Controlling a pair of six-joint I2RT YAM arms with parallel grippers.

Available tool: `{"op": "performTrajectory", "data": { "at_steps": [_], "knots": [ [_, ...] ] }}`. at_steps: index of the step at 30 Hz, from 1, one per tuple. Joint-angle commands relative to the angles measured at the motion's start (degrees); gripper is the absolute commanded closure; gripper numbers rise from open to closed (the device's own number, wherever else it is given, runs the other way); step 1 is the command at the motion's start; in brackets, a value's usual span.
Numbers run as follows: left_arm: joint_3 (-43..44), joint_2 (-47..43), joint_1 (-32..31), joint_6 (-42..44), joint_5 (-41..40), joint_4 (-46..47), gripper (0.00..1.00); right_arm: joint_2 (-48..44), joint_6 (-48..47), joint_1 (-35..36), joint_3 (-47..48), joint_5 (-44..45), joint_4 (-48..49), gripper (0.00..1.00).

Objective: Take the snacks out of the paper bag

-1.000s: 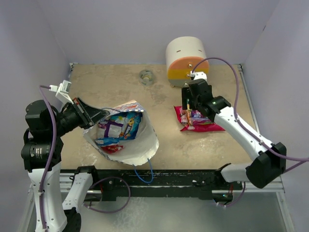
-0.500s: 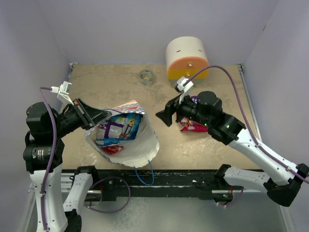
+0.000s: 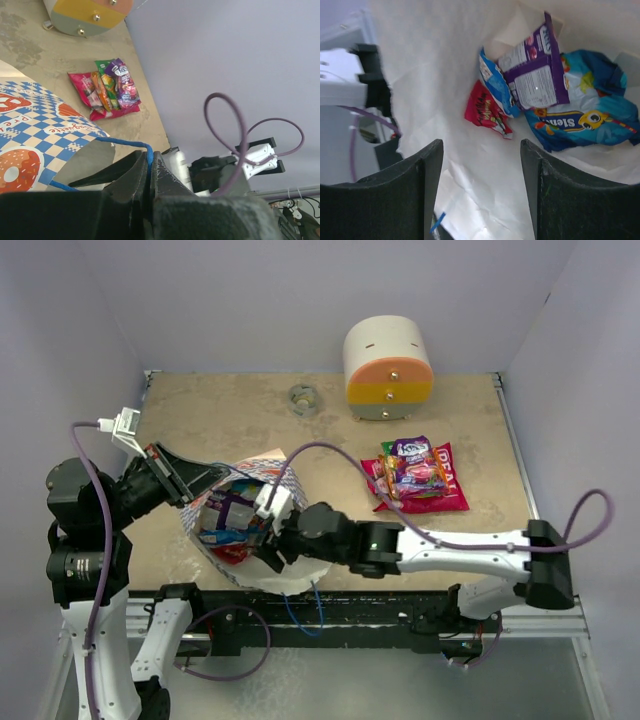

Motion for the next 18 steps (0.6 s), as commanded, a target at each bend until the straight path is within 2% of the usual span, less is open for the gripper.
{"op": "performTrajectory", "data": {
  "at_steps": [1, 7, 12, 18],
  "knots": [
    [0.2, -1.4, -0.4, -3.0, 1.8, 6.2, 1.00, 5.8, -1.0, 2.5, 3.9, 12.1, 7.5, 0.33],
    [0.0, -2.1, -0.4, -6.7, 1.1, 7.7, 1.00, 12.7, 0.4, 2.7, 4.6, 24.0, 11.1, 0.29],
    [-0.4, -2.1, -0.3, -6.7, 0.9, 7.3, 1.00, 20.5, 0.2, 2.7, 9.9, 29.5, 7.6, 0.29],
    [0.1, -1.6, -0.4, -6.2, 1.9, 6.1, 1.00, 26.6, -0.2, 2.3, 9.7, 28.4, 13.2, 0.29]
  ]
}}
